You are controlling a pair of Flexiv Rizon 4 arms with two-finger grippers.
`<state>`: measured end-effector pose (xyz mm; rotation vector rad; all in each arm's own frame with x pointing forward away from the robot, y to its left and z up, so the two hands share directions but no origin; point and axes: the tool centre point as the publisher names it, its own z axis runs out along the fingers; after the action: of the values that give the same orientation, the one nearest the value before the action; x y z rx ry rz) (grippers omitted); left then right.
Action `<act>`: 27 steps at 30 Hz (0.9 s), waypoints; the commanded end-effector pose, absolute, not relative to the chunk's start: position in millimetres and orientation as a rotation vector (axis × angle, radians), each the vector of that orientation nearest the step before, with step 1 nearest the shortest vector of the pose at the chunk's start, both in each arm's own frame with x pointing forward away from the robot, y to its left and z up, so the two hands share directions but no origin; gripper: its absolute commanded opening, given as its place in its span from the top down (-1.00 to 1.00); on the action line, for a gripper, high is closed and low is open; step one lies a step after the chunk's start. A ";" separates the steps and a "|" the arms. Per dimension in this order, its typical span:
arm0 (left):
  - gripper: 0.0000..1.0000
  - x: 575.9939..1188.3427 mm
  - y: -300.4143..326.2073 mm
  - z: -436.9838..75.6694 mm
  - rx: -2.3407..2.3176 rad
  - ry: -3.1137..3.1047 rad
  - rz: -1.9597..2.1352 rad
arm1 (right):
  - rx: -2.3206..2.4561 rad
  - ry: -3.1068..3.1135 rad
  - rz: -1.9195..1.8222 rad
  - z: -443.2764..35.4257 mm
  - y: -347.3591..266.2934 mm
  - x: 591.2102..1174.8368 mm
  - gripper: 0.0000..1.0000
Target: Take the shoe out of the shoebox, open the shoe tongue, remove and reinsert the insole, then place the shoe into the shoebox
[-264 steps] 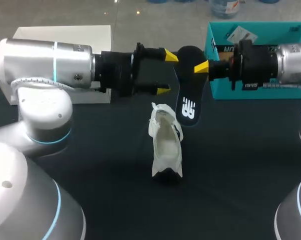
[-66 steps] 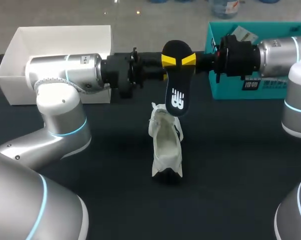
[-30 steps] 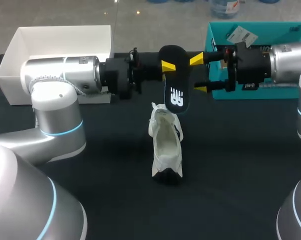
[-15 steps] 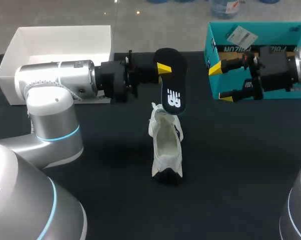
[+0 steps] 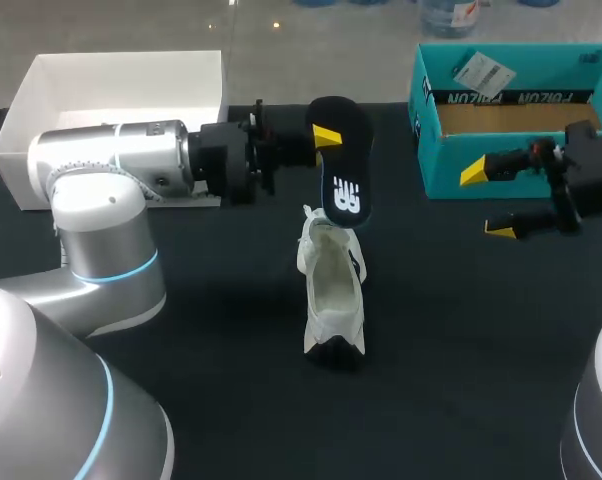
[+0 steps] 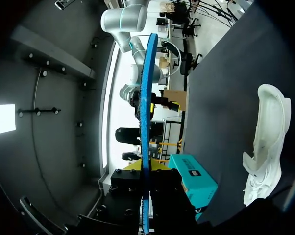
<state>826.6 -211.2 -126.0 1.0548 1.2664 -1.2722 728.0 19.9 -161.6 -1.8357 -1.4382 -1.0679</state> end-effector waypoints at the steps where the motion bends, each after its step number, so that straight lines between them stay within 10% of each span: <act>1: 1.00 826.2 -209.7 -126.3 1.058 1.269 -1.273 | -1.870 -1.428 -1.079 -158.3 10.5 707.5 -1.00; 27: 1.00 824.2 -206.9 -125.4 0.982 1.299 -1.321 | -1.893 -1.404 -1.081 -168.5 -0.3 719.2 -1.00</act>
<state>827.2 -208.0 -126.5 1.0573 1.2828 -1.2852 718.8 -1.4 -168.2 -1.8893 -1.4039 -1.0855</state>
